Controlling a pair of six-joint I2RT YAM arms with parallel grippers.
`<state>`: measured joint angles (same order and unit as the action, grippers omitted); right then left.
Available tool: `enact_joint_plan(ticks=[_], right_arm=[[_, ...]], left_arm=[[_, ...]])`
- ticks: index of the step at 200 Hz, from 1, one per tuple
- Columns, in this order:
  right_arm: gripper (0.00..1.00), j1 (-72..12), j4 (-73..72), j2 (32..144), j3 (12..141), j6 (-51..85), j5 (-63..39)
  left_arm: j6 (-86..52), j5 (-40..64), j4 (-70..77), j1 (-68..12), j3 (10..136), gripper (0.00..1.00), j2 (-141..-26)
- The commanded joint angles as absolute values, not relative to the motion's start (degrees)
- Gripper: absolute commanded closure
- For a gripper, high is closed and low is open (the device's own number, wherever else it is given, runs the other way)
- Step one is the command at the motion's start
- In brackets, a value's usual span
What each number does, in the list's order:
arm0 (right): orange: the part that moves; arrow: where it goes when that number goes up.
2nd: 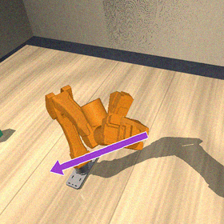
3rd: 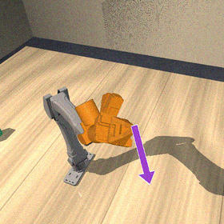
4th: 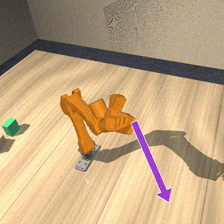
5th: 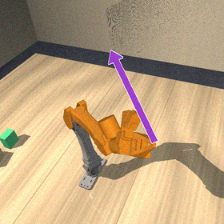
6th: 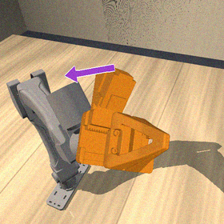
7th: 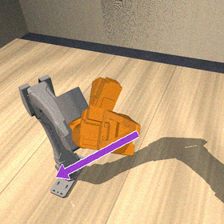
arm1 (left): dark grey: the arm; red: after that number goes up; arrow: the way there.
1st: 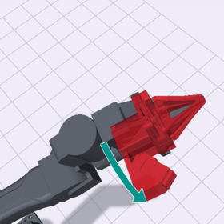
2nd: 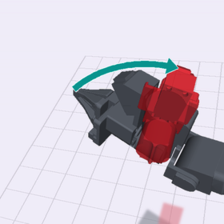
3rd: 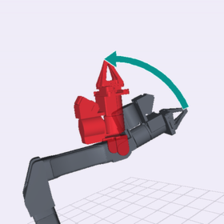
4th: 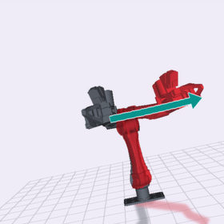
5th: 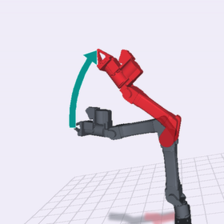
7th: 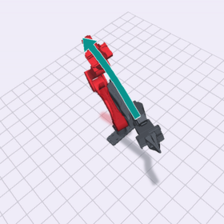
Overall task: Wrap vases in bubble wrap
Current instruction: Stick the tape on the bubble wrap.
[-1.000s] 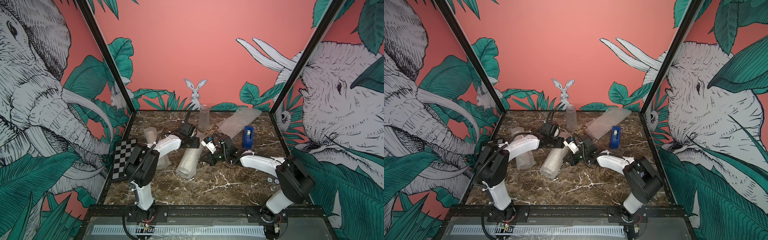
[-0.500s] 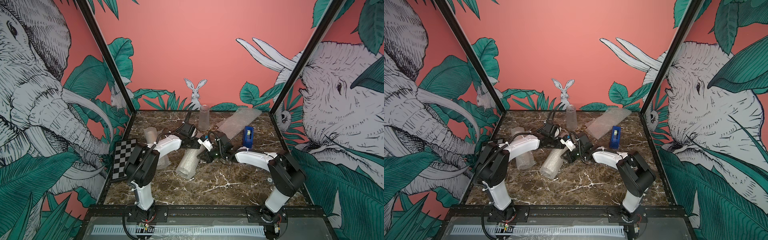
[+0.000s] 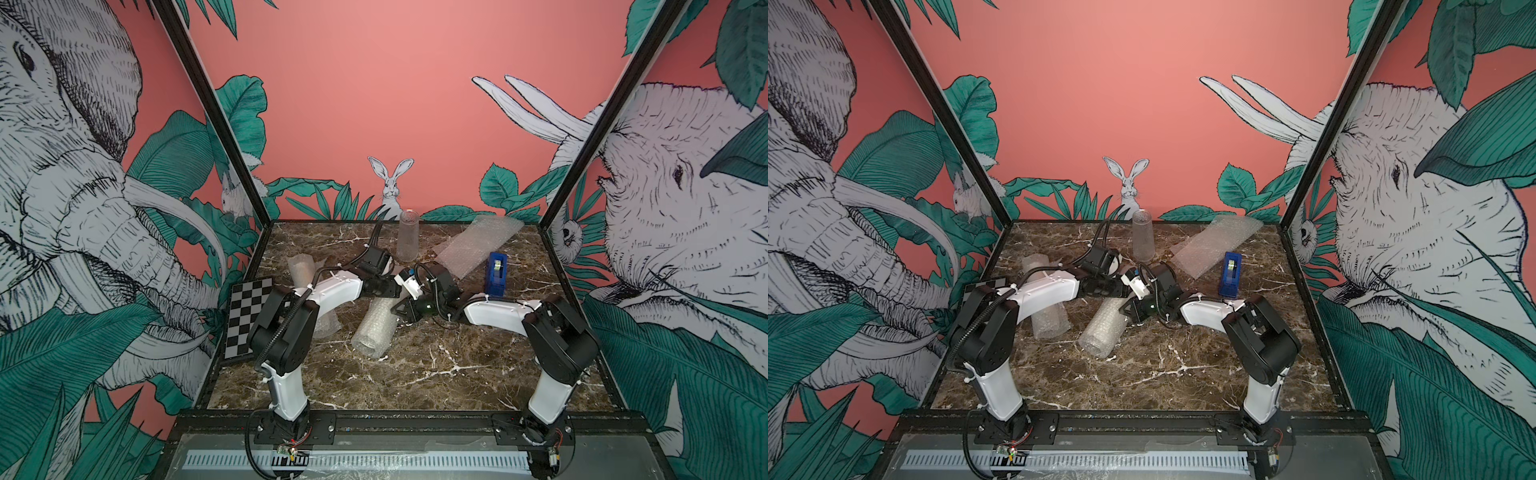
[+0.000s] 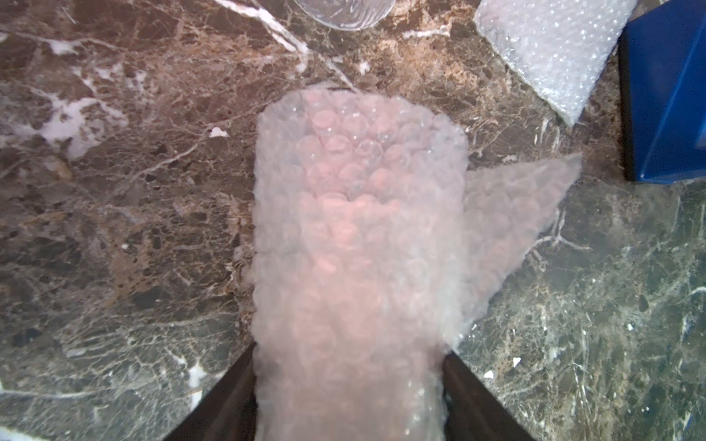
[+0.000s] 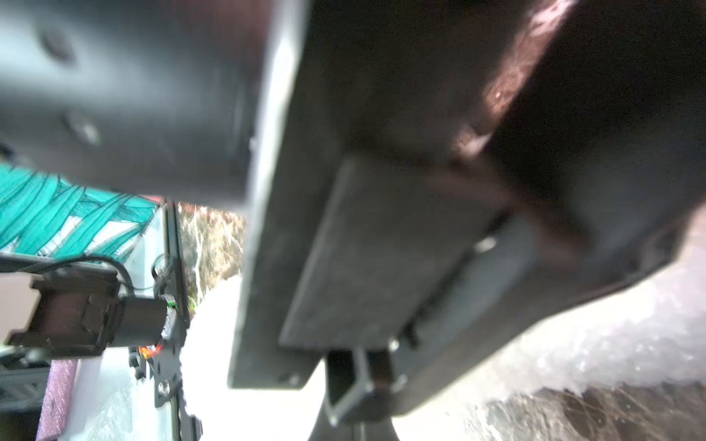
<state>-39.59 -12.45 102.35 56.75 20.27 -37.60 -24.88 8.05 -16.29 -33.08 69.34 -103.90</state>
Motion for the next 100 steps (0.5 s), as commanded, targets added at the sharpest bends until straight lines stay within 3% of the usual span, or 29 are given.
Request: enact_joint_plan(ticks=[1,100], right_arm=[[0.98,-39.1,-19.6,102.7,55.2,25.6,-37.1],[0.75,-39.7,-16.3,102.6,54.9,28.3,-29.7]], left_arm=[[-25.9,8.7,-21.0,-34.3,67.0,0.31,-103.3],[-26.7,8.0,-20.0,-34.2,66.0,0.31,-102.9]])
